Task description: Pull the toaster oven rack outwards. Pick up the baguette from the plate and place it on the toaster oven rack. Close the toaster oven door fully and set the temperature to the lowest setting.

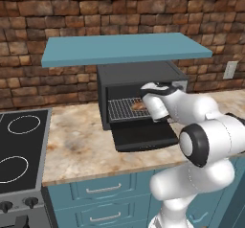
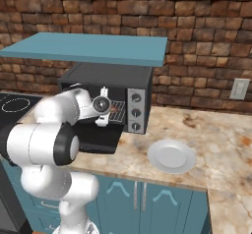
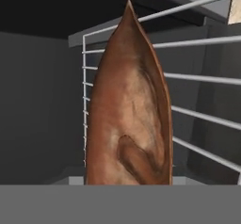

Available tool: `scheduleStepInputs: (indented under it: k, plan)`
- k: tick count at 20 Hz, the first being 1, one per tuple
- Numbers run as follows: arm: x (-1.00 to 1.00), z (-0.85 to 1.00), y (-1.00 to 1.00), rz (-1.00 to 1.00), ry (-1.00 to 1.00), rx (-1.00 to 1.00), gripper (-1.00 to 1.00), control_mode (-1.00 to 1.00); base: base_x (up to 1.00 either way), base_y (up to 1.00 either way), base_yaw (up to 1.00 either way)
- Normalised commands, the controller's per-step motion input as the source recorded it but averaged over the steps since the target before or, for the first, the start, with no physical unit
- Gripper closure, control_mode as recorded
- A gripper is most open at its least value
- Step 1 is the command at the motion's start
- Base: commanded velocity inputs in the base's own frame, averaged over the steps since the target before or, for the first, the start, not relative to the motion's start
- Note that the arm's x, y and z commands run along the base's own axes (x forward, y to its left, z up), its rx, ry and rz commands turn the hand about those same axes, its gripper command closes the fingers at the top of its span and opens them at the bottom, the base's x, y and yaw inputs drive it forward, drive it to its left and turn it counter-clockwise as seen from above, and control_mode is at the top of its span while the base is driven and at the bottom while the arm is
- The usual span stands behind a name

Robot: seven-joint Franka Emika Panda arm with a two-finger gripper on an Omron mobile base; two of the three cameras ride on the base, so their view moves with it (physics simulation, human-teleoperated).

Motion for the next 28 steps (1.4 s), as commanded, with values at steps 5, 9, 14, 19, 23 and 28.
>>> scheduleStepInputs:
  k: [5,9,14,19,23,28]
  plan:
    - [0.28,0.0,0.02,0.0,0.0,0.0,1.0,-1.0,0.0,0.0,0.0]
    - [0.16,-0.01,0.03,0.0,0.01,0.0,-1.0,-1.0,0.0,0.0,0.0]
    - [0.0,0.06,0.0,0.0,0.02,0.0,-1.0,-1.0,0.0,0.0,0.0]
    - [0.0,0.23,0.0,0.0,0.16,0.0,-1.0,-1.0,0.0,0.0,0.0]
    - [0.0,0.34,0.0,0.0,0.16,0.0,-1.0,-1.0,0.0,0.0,0.0]
    - [-0.21,0.44,0.0,0.0,0.12,0.0,-1.0,-1.0,0.0,0.0,0.0]
